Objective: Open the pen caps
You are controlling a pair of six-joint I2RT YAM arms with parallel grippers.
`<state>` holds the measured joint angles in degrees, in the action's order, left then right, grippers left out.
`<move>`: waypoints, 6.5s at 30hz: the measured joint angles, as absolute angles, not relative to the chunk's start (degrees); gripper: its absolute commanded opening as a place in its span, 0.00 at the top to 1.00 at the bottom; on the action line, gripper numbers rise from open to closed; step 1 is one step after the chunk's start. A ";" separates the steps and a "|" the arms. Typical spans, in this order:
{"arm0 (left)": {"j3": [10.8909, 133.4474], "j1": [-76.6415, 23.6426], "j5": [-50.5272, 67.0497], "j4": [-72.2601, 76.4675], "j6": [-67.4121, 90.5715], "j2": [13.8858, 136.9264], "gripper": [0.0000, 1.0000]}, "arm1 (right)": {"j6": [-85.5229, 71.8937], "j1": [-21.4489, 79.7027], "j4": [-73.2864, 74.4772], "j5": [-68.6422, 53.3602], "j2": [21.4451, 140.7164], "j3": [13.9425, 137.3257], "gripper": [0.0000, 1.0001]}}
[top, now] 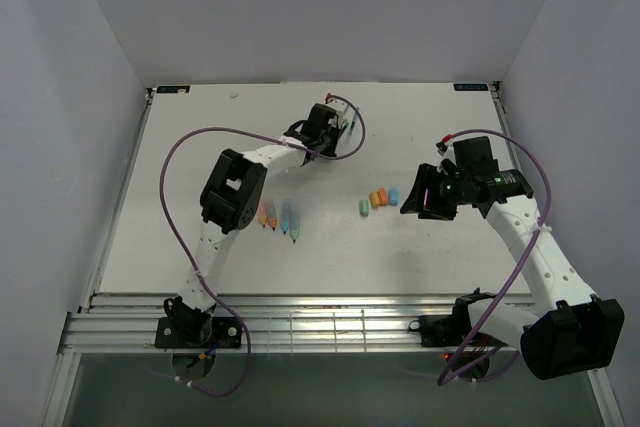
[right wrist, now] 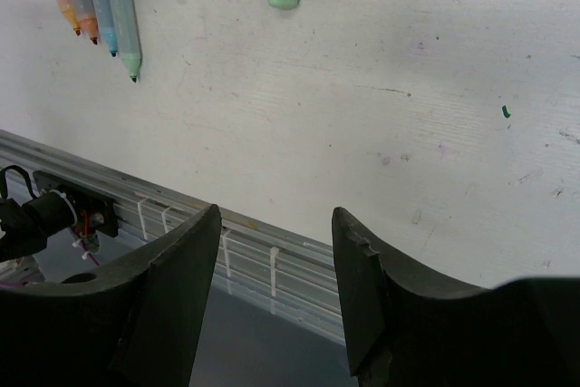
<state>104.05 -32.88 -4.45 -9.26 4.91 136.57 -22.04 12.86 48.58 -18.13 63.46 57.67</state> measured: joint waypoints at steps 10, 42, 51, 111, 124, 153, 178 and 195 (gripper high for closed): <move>86.91 -32.97 -1.28 -12.19 6.48 123.44 0.85 | -22.44 12.86 47.59 -18.26 63.64 57.67 0.41; 53.74 -35.77 27.24 -2.31 49.47 77.14 0.99 | -44.88 27.20 11.29 -35.46 81.93 64.03 0.45; 52.84 -35.77 28.73 0.45 50.87 77.08 0.70 | -49.30 28.05 7.46 -36.64 84.84 63.90 0.92; 42.00 -37.91 29.95 -2.26 53.08 70.35 1.00 | -49.19 26.39 14.87 -35.55 95.90 76.60 0.92; 35.59 -38.44 23.94 -14.26 53.87 55.13 1.00 | -39.20 23.88 20.38 -31.24 99.44 82.06 0.92; 25.65 -40.60 15.84 -11.97 58.33 66.43 1.00 | -28.27 26.04 24.27 -24.95 80.84 40.62 0.92; 64.38 -32.86 14.22 -13.80 45.12 95.68 0.96 | -23.00 26.44 29.28 -16.80 106.83 82.70 0.92; 76.36 -23.64 15.42 -12.19 31.42 115.46 0.92 | -20.10 25.93 30.61 -10.61 126.85 97.71 0.92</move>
